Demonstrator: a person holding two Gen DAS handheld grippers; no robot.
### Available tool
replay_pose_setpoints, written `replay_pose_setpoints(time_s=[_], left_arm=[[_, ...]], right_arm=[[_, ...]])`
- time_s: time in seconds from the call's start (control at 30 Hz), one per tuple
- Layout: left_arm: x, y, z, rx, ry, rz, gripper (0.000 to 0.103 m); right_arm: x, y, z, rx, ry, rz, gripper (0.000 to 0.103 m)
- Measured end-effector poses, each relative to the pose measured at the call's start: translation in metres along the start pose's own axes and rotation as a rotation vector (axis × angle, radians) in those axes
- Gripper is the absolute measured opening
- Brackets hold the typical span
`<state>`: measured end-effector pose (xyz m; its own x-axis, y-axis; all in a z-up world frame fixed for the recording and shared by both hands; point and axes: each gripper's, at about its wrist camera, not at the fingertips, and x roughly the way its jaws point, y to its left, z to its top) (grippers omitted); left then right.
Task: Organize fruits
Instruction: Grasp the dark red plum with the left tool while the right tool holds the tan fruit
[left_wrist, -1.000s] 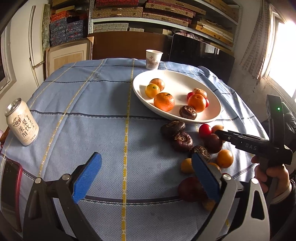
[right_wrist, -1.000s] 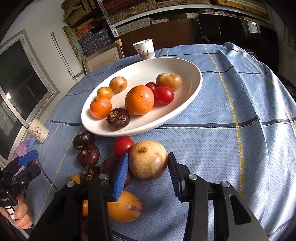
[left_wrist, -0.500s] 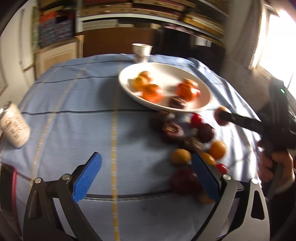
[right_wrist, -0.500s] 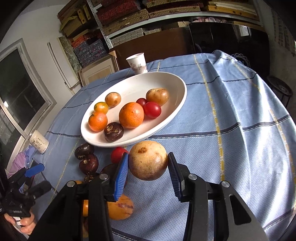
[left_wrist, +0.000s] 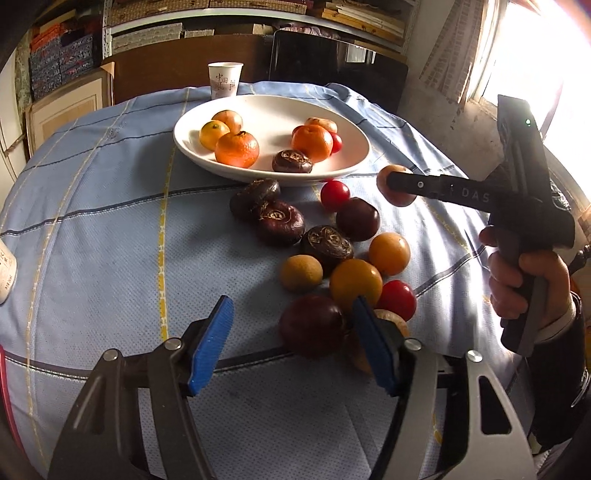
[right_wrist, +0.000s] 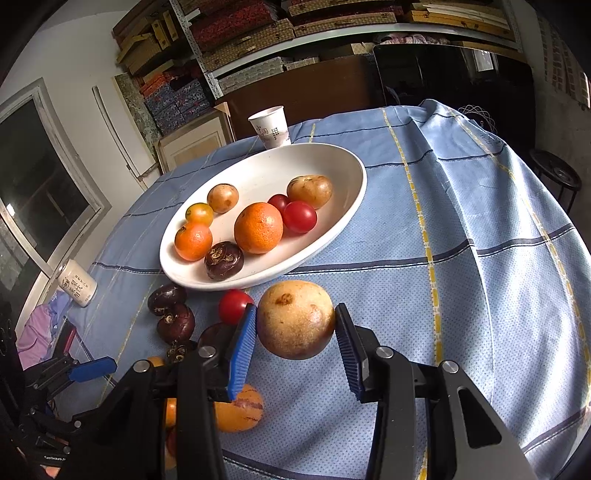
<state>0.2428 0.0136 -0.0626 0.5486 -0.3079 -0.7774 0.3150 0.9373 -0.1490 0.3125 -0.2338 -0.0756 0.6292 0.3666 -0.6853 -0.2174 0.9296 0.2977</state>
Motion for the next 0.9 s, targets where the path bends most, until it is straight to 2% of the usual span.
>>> replay_pose_setpoints(time_s=[0.2, 0.67, 0.77, 0.9], left_arm=[[0.008, -0.001, -0.001, 0.004, 0.035, -0.020, 0.053], [0.016, -0.002, -0.004, 0.005, 0.069, -0.018, 0.052], [0.017, -0.004, -0.004, 0.010, 0.070, -0.021, 0.049], [0.017, -0.007, -0.005, 0.025, 0.072, -0.036, 0.039]], right_arm=[[0.001, 0.001, -0.001, 0.001, 0.006, -0.001, 0.043], [0.002, 0.000, -0.003, 0.003, 0.007, -0.005, 0.043], [0.002, 0.000, -0.002, 0.003, 0.008, -0.005, 0.043], [0.002, -0.001, -0.002, 0.004, 0.007, -0.010, 0.043]])
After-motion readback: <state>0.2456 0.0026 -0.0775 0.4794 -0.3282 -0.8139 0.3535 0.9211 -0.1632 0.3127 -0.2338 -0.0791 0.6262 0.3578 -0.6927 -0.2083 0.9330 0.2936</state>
